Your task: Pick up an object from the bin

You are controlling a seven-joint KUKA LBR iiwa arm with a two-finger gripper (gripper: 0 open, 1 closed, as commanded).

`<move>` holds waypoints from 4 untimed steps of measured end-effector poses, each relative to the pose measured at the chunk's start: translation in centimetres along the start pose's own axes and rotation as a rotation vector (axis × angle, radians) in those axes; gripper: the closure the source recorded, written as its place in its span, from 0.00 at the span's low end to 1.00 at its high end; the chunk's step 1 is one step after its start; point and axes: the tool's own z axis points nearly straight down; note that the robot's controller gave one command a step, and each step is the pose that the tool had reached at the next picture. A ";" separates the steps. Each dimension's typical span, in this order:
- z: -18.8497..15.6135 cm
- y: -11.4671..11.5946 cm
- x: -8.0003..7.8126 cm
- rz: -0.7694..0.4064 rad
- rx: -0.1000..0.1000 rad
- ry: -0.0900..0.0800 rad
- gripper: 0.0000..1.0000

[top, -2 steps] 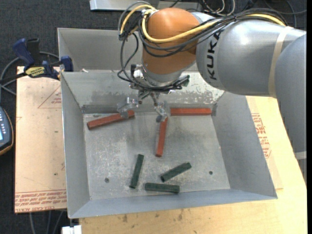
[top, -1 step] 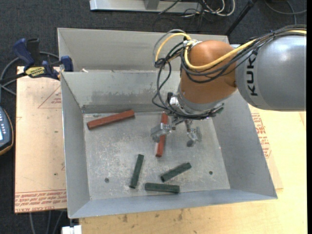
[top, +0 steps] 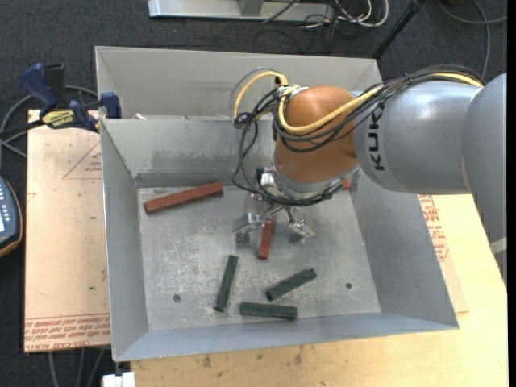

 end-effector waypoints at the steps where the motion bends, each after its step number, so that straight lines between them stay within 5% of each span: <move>1: -0.6 -0.2 0.0 0.001 0.006 -0.001 1.00; 2: -18.0 1.7 0.3 0.061 0.015 -0.002 1.00; 3: -17.1 1.8 2.9 -0.057 0.005 0.001 1.00; 4: -27.4 3.3 5.1 -0.235 0.013 0.001 1.00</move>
Offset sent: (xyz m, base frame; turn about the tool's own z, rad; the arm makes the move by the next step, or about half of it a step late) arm 0.0000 0.0000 0.0000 0.0000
